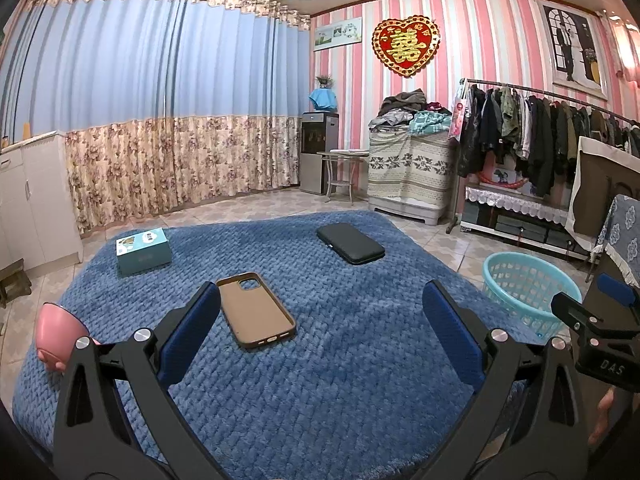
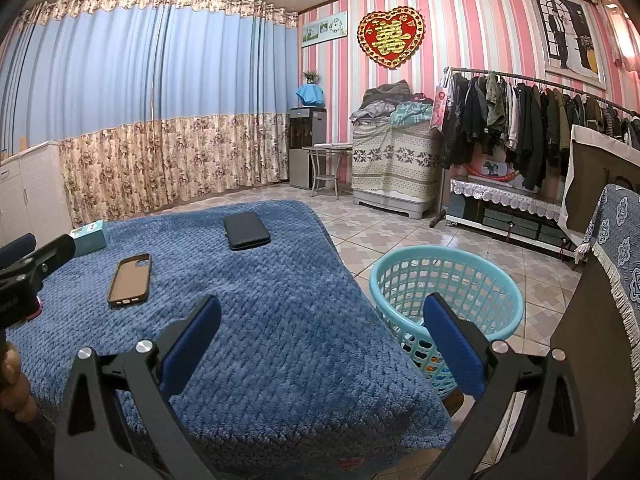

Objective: Collect trash

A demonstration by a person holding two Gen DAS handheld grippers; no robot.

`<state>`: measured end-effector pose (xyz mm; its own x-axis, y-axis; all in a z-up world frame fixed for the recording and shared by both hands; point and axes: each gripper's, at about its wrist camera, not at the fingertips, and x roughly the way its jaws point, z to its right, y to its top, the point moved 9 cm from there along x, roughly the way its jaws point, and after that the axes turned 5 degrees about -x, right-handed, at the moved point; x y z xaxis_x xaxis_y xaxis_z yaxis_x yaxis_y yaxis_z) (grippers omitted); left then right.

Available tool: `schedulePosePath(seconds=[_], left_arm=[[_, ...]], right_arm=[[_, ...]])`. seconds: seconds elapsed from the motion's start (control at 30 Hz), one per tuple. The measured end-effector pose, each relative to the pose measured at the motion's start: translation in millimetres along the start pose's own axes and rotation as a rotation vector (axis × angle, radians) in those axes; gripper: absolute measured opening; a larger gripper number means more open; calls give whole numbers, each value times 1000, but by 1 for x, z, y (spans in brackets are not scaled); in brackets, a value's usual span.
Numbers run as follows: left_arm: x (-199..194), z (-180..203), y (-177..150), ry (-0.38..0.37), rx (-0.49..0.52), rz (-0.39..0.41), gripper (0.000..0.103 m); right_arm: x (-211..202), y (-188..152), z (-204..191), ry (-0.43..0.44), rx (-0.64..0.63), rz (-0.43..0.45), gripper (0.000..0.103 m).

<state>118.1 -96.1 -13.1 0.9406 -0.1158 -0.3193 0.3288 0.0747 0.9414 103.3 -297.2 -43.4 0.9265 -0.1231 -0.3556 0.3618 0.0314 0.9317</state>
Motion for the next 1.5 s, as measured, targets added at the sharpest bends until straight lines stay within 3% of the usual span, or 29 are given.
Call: schedulePosePath(seconds=[1.5], left_arm=[[-2,0,-3,-2,8,1,98]], right_arm=[[1,1,-1,2,-1,-1,99]])
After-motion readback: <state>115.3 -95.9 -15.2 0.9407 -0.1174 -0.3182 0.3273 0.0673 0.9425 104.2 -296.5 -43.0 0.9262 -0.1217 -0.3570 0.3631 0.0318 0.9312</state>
